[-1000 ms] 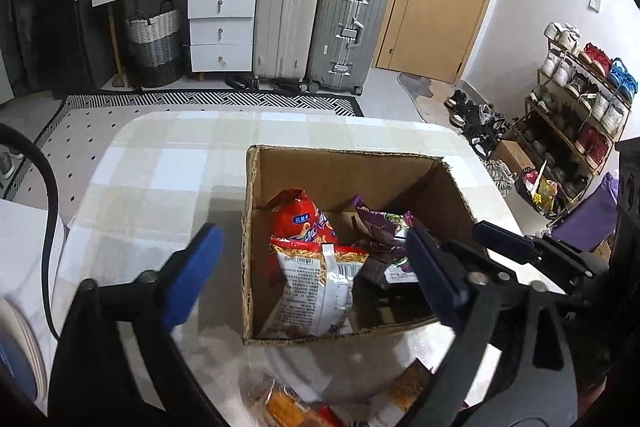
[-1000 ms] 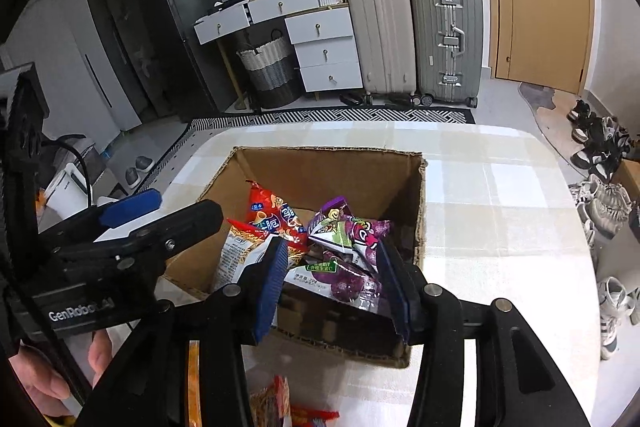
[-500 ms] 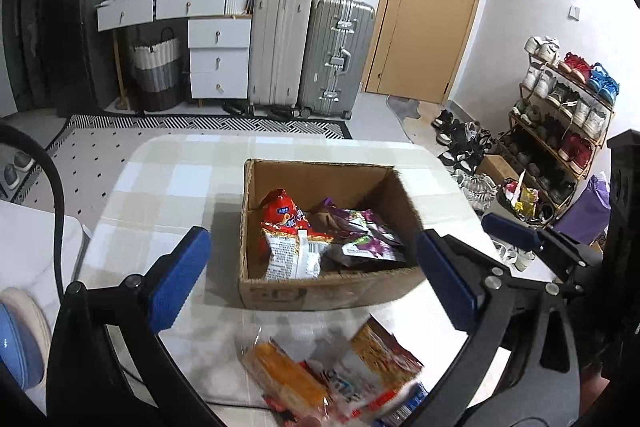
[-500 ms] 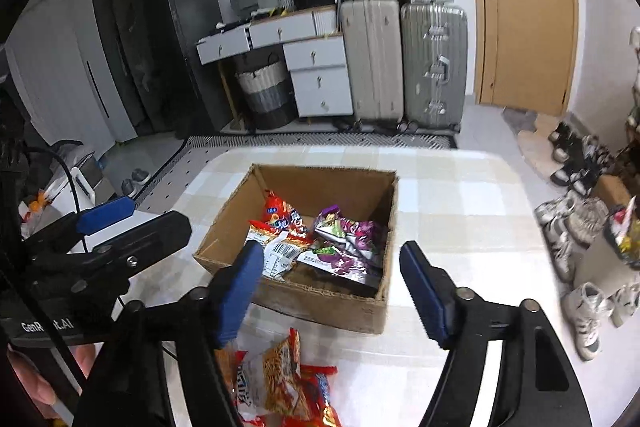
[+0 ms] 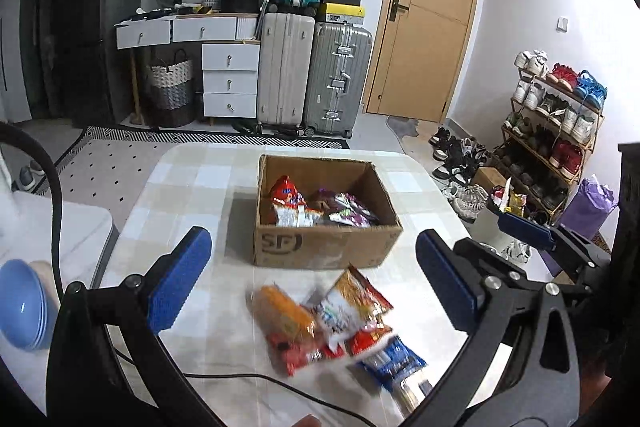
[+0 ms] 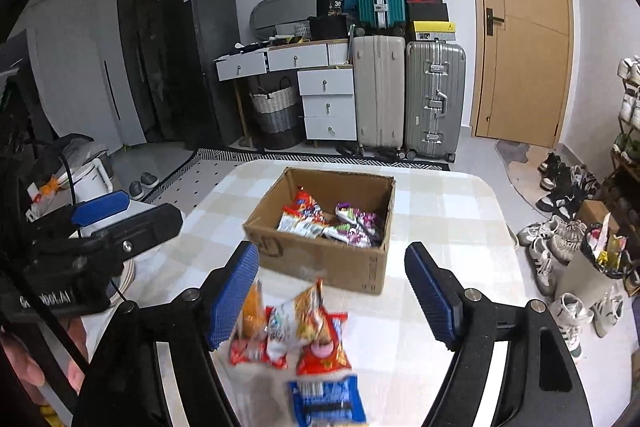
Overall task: Organize snacks
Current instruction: 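Withdraw both tools from the box back toward the snack pile, then grasp the cracker pack with the right gripper while the left grasps the blue cookie pack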
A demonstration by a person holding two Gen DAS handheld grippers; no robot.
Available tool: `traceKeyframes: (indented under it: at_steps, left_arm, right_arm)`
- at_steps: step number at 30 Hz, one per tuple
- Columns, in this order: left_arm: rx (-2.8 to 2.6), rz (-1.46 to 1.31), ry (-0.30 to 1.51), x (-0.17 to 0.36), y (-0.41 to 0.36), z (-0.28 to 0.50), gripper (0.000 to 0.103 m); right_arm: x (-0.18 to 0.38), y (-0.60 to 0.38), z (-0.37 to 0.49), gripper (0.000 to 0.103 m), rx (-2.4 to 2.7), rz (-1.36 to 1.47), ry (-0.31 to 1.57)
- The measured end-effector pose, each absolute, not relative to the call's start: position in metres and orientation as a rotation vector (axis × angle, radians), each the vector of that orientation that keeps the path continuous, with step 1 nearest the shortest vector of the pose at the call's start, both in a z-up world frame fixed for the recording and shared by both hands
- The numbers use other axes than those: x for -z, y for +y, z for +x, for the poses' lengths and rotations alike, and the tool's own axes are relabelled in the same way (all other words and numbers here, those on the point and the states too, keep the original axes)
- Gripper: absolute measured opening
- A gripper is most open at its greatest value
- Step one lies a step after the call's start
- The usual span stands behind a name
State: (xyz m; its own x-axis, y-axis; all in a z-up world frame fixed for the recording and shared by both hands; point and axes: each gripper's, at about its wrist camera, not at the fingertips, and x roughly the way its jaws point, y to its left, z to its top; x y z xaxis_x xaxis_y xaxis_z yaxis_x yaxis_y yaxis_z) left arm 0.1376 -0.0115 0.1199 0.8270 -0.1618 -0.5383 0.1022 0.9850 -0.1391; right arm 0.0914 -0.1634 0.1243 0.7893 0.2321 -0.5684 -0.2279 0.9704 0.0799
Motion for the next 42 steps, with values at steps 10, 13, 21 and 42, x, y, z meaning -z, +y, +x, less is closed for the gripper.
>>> traceKeyframes:
  at_steps: [10,13,21,42]
  left_arm:
    - [0.105,-0.09,0.511,-0.107,0.0,0.03,0.102]
    - [0.107,-0.079,0.5,-0.098,-0.002,0.014,0.102]
    - [0.122,-0.043,0.468,-0.05,-0.012,-0.011,0.102]
    - [0.233,-0.143,0.632,0.023,-0.024,0.057,0.102]
  right_arm:
    - [-0.097,-0.178,0.008,0.094,-0.275,0.084,0.559]
    - [-0.082,-0.178,-0.009,0.095,-0.27,0.07,0.53]
    - [-0.029,-0.183,-0.028,0.099,-0.3,0.091,0.509]
    - [0.043,-0.192,0.01,0.099,-0.327,0.145,0.861]
